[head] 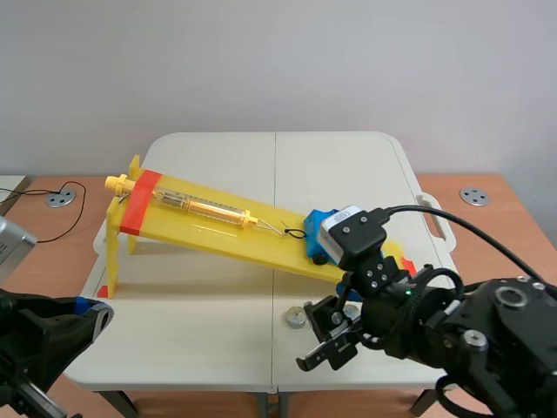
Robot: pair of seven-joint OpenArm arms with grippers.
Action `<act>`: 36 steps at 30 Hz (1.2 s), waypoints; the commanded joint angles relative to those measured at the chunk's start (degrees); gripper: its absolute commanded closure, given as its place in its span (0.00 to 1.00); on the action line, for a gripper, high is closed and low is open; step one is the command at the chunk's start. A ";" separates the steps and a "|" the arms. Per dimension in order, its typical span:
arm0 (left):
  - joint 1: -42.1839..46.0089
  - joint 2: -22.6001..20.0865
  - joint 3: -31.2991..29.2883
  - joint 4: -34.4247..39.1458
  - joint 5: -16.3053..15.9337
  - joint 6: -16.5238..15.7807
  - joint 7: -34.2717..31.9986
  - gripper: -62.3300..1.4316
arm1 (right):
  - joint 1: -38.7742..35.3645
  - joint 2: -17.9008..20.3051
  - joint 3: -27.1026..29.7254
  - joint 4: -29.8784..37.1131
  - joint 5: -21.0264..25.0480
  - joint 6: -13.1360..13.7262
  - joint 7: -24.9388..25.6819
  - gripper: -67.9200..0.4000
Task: Place the four metal weights on the blue cart on the ramp.
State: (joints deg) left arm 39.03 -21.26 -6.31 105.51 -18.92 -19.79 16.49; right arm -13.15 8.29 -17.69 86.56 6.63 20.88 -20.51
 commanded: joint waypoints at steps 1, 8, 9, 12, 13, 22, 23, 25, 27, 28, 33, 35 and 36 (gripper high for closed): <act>-1.11 0.44 -0.79 4.68 -2.54 -2.08 -4.44 0.93 | 4.85 -0.96 0.74 2.27 1.55 -1.86 8.94 0.54; -1.11 0.44 -0.79 4.68 -2.54 -2.08 -4.44 0.93 | 8.44 -3.74 -2.82 -4.50 -1.64 -3.45 11.19 0.54; -1.11 0.44 -0.79 4.68 -2.54 -2.08 -4.44 0.93 | 8.92 -4.00 -3.26 -5.33 -2.27 -3.87 11.61 0.54; -1.11 0.44 -0.79 4.68 -2.54 -2.08 -4.44 0.93 | 10.21 -4.37 -4.57 -7.56 -2.93 -4.94 12.57 0.54; -1.11 0.44 -0.79 4.68 -2.54 -2.08 -4.44 0.93 | 10.54 -4.52 -4.94 -8.13 -3.56 -5.11 12.79 0.54; -1.11 0.44 -0.79 4.68 -2.54 -2.08 -4.44 0.93 | 12.26 -5.99 -6.49 -12.22 -4.83 -6.34 14.64 0.55; -1.11 0.44 -0.79 4.68 -2.54 -2.08 -4.44 0.93 | 12.37 -6.12 -6.49 -12.83 -4.92 -6.34 14.99 0.55; -1.11 0.44 -0.79 4.68 -2.54 -2.08 -4.44 0.93 | 12.59 -6.14 -6.49 -13.64 -4.92 -6.34 15.91 0.55; -1.11 0.44 -0.79 4.68 -2.54 -2.08 -4.44 0.93 | 12.87 -6.08 -6.49 -14.32 -4.94 -6.34 16.00 0.59; -1.11 0.44 -0.79 4.68 -2.54 -2.08 -4.44 0.93 | 13.05 -6.08 -6.49 -14.71 -4.94 -6.34 16.20 0.60; -1.11 0.44 -0.79 4.68 -2.54 -2.08 -4.44 0.93 | 13.66 -6.10 -6.49 -15.78 -4.96 -6.34 17.09 0.66; -1.11 0.44 -0.79 4.68 -2.54 -2.08 -4.44 0.93 | 13.81 -6.08 -6.49 -15.93 -4.96 -6.38 17.05 0.68; -1.11 0.44 -0.79 4.68 -2.54 -2.08 -4.44 0.93 | 13.97 -6.08 -6.49 -16.02 -4.96 -6.40 17.11 0.69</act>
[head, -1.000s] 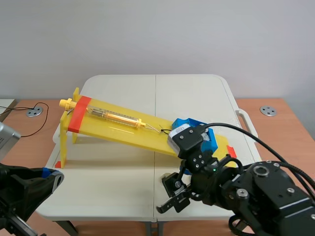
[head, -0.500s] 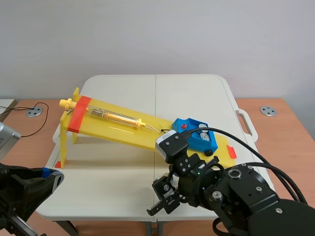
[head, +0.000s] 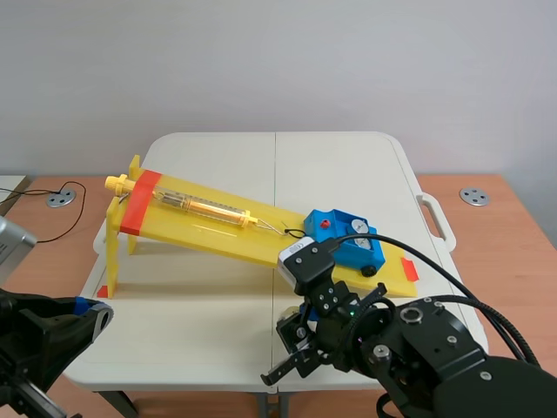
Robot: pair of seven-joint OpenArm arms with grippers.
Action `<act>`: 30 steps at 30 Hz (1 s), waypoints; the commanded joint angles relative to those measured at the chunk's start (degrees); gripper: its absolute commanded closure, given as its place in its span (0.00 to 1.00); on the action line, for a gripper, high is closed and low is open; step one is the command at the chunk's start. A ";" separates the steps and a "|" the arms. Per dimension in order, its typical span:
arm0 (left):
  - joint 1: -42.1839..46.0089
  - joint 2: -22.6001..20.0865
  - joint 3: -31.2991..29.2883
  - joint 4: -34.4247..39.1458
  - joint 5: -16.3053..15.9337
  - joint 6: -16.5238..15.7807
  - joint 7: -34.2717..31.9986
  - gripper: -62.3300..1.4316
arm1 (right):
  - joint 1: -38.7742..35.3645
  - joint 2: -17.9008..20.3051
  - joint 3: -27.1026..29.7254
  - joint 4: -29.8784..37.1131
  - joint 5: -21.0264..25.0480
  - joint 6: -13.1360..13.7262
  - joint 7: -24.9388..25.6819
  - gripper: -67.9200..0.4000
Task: Place the four metal weights on the blue cart on the ramp.
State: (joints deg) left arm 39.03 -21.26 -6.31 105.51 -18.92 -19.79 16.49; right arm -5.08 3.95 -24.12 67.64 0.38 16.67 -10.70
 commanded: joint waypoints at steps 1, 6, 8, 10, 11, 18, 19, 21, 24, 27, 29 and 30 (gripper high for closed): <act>-1.11 0.44 -0.79 4.68 -2.54 -2.08 -4.44 0.93 | 5.95 -1.75 -0.07 2.78 1.29 -2.21 7.30 0.71; -1.11 0.44 -0.79 4.68 -2.54 -2.08 -4.44 0.93 | 6.51 -1.73 -0.07 1.46 1.29 -2.80 7.17 0.84; -1.11 0.44 -0.79 4.68 -2.54 -2.08 -4.44 0.93 | 6.54 -1.75 -0.07 0.90 1.29 -3.65 7.04 0.87; -1.11 0.44 -0.79 4.68 -2.54 -2.08 -4.44 0.93 | 6.54 -1.73 -0.07 0.37 1.29 -3.87 7.02 0.88; -1.11 0.44 -0.79 4.68 -2.54 -2.08 -4.44 0.93 | 6.54 -1.73 -0.07 0.20 1.29 -3.87 6.99 0.89; -1.11 0.44 -0.79 4.68 -2.54 -2.08 -4.44 0.93 | 6.54 -1.70 -0.07 0.02 1.29 -4.07 5.73 0.98; -1.11 0.44 -0.79 4.68 -2.54 -2.08 -4.44 0.93 | 6.51 -1.70 -0.04 0.13 1.31 -4.04 5.70 0.98; -1.11 0.44 -0.79 4.68 -2.54 -2.08 -4.44 0.93 | 6.29 -1.38 -0.04 0.98 1.33 -4.02 5.09 0.98; -1.11 0.44 -0.79 4.68 -2.54 -2.08 -4.44 0.93 | 4.22 0.02 0.42 5.18 2.34 -4.02 3.76 0.98; -1.11 0.44 -0.79 4.68 -2.54 -2.08 -4.44 0.93 | 0.37 2.78 1.66 11.96 5.73 -4.00 2.99 0.98; -1.11 0.44 -0.79 4.68 -2.54 -2.08 -4.44 0.93 | -2.69 4.72 3.19 17.20 7.78 -3.76 1.75 0.98; -1.11 0.44 -0.79 4.68 -2.54 -2.08 -4.44 0.93 | -4.20 5.68 4.13 19.89 8.63 -3.56 0.98 0.98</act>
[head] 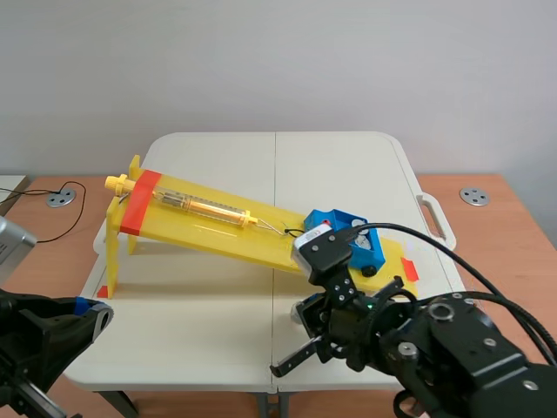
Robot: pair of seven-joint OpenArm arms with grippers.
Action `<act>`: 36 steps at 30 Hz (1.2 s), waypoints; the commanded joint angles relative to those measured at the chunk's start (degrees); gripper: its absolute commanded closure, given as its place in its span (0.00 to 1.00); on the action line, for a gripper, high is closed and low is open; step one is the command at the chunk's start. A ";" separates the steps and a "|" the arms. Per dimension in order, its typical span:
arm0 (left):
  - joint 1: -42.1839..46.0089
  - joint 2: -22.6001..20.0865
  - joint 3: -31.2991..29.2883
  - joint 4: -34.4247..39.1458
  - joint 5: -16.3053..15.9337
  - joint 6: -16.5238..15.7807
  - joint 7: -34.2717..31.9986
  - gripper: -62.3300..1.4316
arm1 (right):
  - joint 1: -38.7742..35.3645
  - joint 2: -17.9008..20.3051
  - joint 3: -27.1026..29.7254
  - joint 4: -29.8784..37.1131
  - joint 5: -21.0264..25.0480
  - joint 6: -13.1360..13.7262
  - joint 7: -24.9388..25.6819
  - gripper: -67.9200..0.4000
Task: Place the four metal weights on the blue cart on the ramp.
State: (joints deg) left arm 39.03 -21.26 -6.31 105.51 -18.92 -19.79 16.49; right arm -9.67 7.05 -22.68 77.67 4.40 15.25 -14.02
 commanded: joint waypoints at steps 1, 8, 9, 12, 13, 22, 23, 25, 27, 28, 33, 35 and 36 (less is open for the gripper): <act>-1.11 0.44 -0.79 4.68 -2.54 -2.08 -4.44 0.93 | -1.22 3.52 3.69 12.50 5.51 -2.08 3.41 0.98; -1.11 0.44 -0.79 4.68 -2.54 -2.08 -4.44 0.93 | -10.49 8.68 11.91 27.87 11.04 -1.75 -4.20 0.98; -1.11 0.44 -0.79 4.68 -2.54 -2.08 -4.44 0.93 | -11.45 9.09 13.22 29.68 11.69 -1.73 -5.14 0.98; -1.11 0.44 -0.79 4.68 -2.54 -2.08 -4.44 0.93 | -13.53 9.94 17.05 34.73 13.29 -1.68 -7.69 0.98; -1.11 0.44 -0.79 4.68 -2.54 -2.08 -4.44 0.93 | -13.94 9.92 18.43 36.24 13.81 -1.70 -8.61 0.98; -1.11 0.44 -0.79 4.68 -2.54 -2.08 -4.44 0.93 | -9.25 9.44 24.11 38.99 15.65 -2.40 -9.66 0.98; -1.11 0.44 -0.79 4.68 -2.54 -2.08 -4.44 0.93 | -8.00 9.18 24.09 38.23 15.76 -2.40 -9.66 0.98; -1.11 0.44 -0.79 4.68 -2.54 -2.08 -4.42 0.93 | -5.38 8.31 24.06 36.50 15.72 -2.43 -9.66 0.98; -1.11 0.44 -0.79 4.68 -2.54 -2.08 -4.42 0.93 | -2.62 7.26 24.00 34.51 15.58 -2.43 -9.64 0.98; -1.11 0.44 -0.79 4.68 -2.54 -2.08 -4.42 0.93 | -1.22 6.58 23.96 33.42 15.50 -2.43 -9.64 0.98; -1.11 0.44 -0.79 4.68 -2.54 -2.08 -4.42 0.93 | 5.22 3.19 22.75 27.52 13.29 -3.98 -9.68 0.98; -1.11 0.44 -0.79 4.68 -2.54 -2.08 -4.42 0.93 | 7.26 2.03 21.70 25.46 11.58 -4.85 -9.66 0.98; -1.11 0.44 -0.79 4.68 -2.54 -2.08 -4.42 0.93 | 8.15 1.53 21.07 24.59 10.97 -5.40 -9.66 0.98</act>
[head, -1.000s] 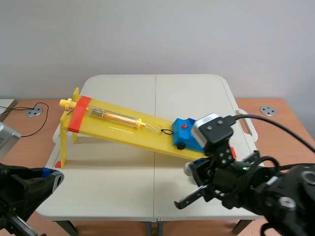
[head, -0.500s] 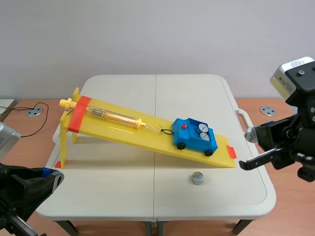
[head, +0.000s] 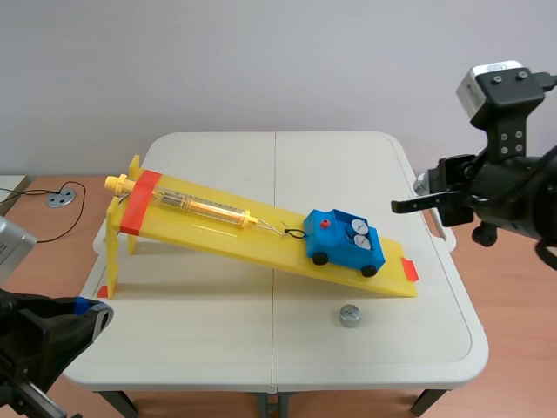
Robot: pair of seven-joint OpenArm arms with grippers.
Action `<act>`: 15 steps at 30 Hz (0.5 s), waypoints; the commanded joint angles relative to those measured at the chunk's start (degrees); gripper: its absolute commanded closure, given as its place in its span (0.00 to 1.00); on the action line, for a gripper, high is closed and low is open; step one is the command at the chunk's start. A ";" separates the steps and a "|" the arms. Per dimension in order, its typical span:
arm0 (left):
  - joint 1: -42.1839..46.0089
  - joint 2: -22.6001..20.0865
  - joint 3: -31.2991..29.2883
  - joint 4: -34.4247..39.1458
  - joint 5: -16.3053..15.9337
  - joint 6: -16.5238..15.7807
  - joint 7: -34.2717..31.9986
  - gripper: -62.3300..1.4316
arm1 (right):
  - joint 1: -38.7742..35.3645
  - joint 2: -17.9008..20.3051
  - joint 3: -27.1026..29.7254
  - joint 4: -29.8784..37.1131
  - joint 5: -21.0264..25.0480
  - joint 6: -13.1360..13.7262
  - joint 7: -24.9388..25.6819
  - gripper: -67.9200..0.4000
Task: Place the four metal weights on the blue cart on the ramp.
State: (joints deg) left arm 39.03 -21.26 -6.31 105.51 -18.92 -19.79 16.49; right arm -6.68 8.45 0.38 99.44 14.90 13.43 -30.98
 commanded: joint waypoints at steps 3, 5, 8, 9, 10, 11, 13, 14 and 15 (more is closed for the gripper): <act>-1.11 0.44 -0.79 4.68 -2.54 -2.08 -4.42 0.93 | 7.67 -1.36 -4.09 0.46 -1.33 -4.37 7.34 0.98; -1.11 0.44 -0.79 4.68 -2.56 -2.08 -4.42 0.93 | 9.09 -2.34 -5.57 -1.14 -2.64 -5.16 7.67 0.98; -1.11 0.44 -0.79 4.68 -2.56 -2.08 -4.42 0.93 | 10.71 -3.76 -7.67 -3.67 -4.33 -5.77 8.07 0.98; -1.11 0.44 -0.79 4.68 -2.56 -2.08 -4.42 0.93 | 11.17 -4.26 -8.33 -4.39 -5.22 -6.58 8.20 0.98; -1.11 0.44 -0.79 4.68 -2.56 -2.08 -4.42 0.93 | 11.50 -4.61 -8.94 -5.07 -5.99 -7.08 8.24 0.98; -1.11 0.44 -0.79 4.68 -2.56 -2.08 -4.42 0.93 | 11.76 -5.05 -9.42 -5.64 -6.60 -7.63 8.44 0.98; -1.11 0.44 -0.79 4.68 -2.56 -2.08 -4.42 0.93 | 12.33 -5.62 -10.34 -6.62 -7.52 -8.13 8.63 0.98; -1.11 0.44 -0.79 4.68 -2.56 -2.08 -4.42 0.93 | 12.59 -5.95 -10.73 -7.04 -8.17 -8.50 8.68 0.98; -1.11 0.44 -0.79 4.68 -2.56 -2.08 -4.42 0.93 | 12.76 -6.25 -11.08 -7.32 -9.09 -9.49 8.87 0.98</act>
State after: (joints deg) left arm 39.03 -21.26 -6.31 105.51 -18.92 -19.79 16.49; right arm 0.34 2.11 -11.16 86.96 6.11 8.01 -30.70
